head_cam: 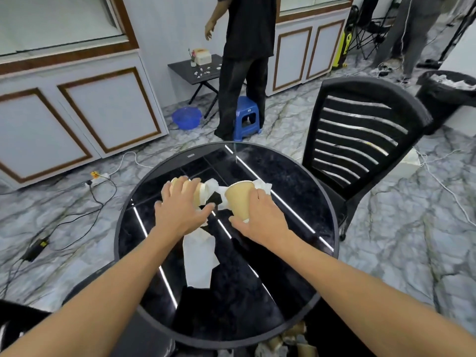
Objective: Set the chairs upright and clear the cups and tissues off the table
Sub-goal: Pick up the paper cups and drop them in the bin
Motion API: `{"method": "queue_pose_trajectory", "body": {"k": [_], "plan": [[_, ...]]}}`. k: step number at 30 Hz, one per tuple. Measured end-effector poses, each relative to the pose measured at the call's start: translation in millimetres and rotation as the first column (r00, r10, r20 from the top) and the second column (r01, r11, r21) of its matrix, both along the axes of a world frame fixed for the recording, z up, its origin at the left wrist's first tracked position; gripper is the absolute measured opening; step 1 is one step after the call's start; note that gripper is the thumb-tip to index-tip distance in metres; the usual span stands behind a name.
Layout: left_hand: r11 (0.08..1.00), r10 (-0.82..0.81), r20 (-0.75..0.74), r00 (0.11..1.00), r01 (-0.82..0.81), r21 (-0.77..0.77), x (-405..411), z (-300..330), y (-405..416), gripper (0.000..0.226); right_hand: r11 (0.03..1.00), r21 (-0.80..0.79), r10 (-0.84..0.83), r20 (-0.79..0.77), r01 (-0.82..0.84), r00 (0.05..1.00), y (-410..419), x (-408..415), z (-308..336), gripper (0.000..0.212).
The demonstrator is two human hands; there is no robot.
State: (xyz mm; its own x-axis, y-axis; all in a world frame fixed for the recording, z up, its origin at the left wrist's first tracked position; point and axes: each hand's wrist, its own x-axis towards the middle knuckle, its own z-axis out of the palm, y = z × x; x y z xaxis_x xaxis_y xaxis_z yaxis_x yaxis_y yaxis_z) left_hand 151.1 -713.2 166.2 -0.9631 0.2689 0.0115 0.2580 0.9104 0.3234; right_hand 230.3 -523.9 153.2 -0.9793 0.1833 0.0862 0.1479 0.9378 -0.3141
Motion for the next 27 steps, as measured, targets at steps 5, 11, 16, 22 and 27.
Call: {"method": "queue_pose_trajectory", "body": {"k": [5,11,16,22,27], "plan": [[0.999,-0.017,0.042,0.999,0.018,-0.032,-23.4,-20.1,0.1,0.067,0.998,0.041,-0.044,-0.005,0.044,0.999,-6.4,-5.9,-7.8,0.095],[0.999,0.011,-0.04,0.999,-0.01,0.042,-25.8,-34.6,5.1,0.053,0.998,-0.008,-0.062,-0.024,0.062,0.998,-4.4,-8.8,-17.4,0.092],[0.993,0.038,-0.138,0.99,-0.021,0.12,-21.2,-32.5,2.8,0.046,0.994,-0.071,-0.091,-0.025,0.089,0.996,-5.0,-7.7,-16.9,0.088],[0.981,-0.003,-0.231,0.973,0.047,0.187,1.1,-15.2,-6.5,0.043,0.988,-0.114,-0.107,-0.039,0.102,0.993,-4.1,11.3,-8.3,0.087],[0.961,-0.086,-0.243,0.966,0.144,0.235,46.5,-4.3,-2.3,0.043,0.973,-0.172,-0.167,-0.05,0.156,0.985,2.0,53.1,7.9,0.086]]}}
